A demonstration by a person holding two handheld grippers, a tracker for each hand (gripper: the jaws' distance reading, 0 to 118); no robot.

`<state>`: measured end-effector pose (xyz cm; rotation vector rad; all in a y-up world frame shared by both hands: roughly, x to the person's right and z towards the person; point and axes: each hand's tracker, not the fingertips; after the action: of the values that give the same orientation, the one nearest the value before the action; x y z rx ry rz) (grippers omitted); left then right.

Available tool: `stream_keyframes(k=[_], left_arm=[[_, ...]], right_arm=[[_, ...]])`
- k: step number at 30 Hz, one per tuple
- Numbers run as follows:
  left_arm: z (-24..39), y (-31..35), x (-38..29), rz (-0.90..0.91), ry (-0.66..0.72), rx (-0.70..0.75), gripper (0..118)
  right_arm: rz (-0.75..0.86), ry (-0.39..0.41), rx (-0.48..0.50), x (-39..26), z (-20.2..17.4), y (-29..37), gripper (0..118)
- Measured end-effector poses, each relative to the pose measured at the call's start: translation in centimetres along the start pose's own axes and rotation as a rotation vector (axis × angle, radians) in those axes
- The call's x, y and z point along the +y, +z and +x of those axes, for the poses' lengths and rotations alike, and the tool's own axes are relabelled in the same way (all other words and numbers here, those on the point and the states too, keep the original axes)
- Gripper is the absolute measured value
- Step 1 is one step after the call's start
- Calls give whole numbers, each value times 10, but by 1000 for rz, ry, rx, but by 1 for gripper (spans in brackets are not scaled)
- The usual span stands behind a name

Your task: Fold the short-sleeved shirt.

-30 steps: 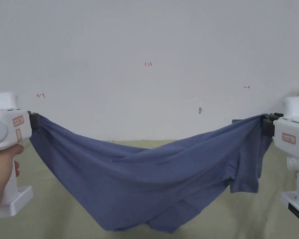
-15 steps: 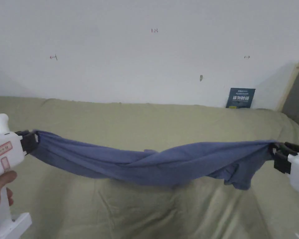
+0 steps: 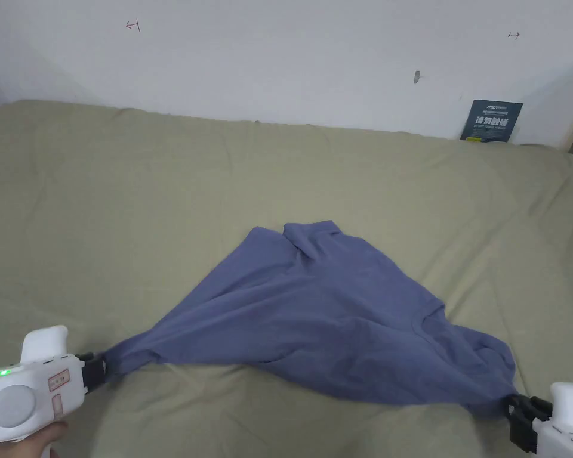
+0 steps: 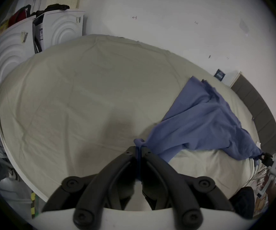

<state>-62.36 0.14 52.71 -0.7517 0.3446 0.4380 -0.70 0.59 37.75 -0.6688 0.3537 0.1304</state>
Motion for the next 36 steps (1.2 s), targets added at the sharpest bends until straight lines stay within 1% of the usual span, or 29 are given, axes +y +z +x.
stream_keyframes(k=[1, 2, 3, 4, 6, 7, 9, 10, 14, 15, 16, 17, 18, 19, 20, 21, 22, 24, 25, 28, 30, 31, 32, 33, 34, 35, 36], left_arm=[[4, 9, 6, 19, -21, 17, 93], [3, 21, 9, 42, -21, -6, 99], [2, 42, 12, 77, -17, -44, 97], [2, 68, 11, 144, -25, -64, 97], [6, 110, 7, 199, -75, -28, 97], [8, 131, 2, 235, -95, -15, 97], [7, 163, -6, 272, -136, 8, 97], [11, 180, -14, 293, -156, 53, 97], [32, 226, -42, 417, -223, 161, 97], [35, 234, -48, 443, -226, 168, 95], [36, 238, -50, 436, -224, 116, 76], [39, 240, -53, 448, -238, 104, 46], [44, 240, -54, 457, -247, 138, 6], [47, 238, -53, 460, -279, 185, 0], [49, 237, -56, 463, -306, 197, 0], [45, 230, -58, 404, -303, 103, 0], [46, 225, -58, 398, -298, 112, 0], [45, 214, -59, 393, -307, 108, 0], [42, 208, -43, 355, -308, 97, 0], [31, 168, -29, 227, -283, 70, 0], [20, 135, -16, 106, -257, -1, 0], [14, 115, -13, 81, -247, -29, 7], [10, 99, -11, 49, -239, -40, 27], [4, 81, -4, 15, -234, -40, 62], [-1, 60, -1, -32, -231, -61, 99], [-5, 42, 2, -78, -239, -66, 103], [-8, 27, 2, -102, -259, -55, 103]], right_arm=[[10, -3, 5, 6, 1, 7, 91], [26, -20, 30, 11, 2, 15, 107], [48, -32, 75, 20, -8, 36, 109], [85, -15, 89, 27, -15, 53, 109], [168, 29, 111, 36, -31, 83, 109], [199, 36, 124, 30, -32, 87, 109], [253, 44, 172, 33, -51, 112, 109], [268, 56, 186, 34, -62, 122, 109], [394, 73, 159, 38, -101, 158, 109], [416, 77, 161, 41, -109, 162, 109], [446, 94, 144, 42, -115, 166, 103], [472, 107, 139, 43, -121, 169, 86], [489, 123, 122, 45, -126, 172, 57], [498, 143, 102, 49, -128, 172, 18], [504, 153, 89, 51, -131, 173, 11], [500, 153, 108, 53, -132, 173, 10], [498, 156, 128, 57, -132, 172, 10], [487, 161, 110, 63, -135, 171, 10], [486, 167, 105, 65, -134, 170, 10], [477, 158, 99, 69, -130, 167, 10], [465, 143, 105, 72, -128, 163, 10], [458, 137, 101, 73, -126, 162, 10], [452, 137, 96, 74, -125, 160, 10], [447, 137, 85, 75, -125, 158, 10], [438, 135, 73, 77, -125, 156, 10], [428, 132, 67, 79, -125, 155, 10], [416, 125, 61, 80, -123, 152, 10]])
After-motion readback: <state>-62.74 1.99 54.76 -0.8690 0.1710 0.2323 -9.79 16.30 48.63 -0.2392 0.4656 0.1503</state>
